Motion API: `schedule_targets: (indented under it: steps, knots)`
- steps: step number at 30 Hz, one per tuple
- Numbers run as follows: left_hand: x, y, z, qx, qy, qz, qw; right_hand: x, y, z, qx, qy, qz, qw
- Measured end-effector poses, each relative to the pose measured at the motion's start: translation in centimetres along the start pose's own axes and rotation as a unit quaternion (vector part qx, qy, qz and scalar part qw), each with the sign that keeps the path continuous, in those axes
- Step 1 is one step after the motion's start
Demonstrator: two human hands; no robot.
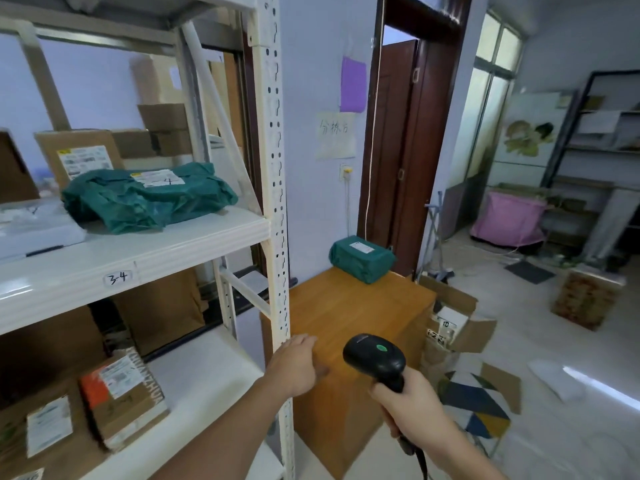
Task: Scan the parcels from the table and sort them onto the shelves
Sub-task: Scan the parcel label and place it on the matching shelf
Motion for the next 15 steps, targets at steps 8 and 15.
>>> schedule_targets:
  steps: [8,15]
  knots:
    - [1.1,-2.5,-4.5,0.025,-0.001,0.009,1.000,-4.8,-0.4,-1.5,-0.002,0.012,-0.036,0.999]
    - [1.7,-3.3,-7.5,0.043,-0.014,0.017,0.999,-6.7,-0.4,-2.6,0.015,-0.011,-0.029,0.999]
Point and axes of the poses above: each hand's wrist, its own y-axis away from the middle knuckle, its own x-axis out of the palm, z = x × y, the point moved 4 cm from there along -y, towards the middle knuckle, and after that the axes turned 5 degrees about -y, right-handed, at the moved point
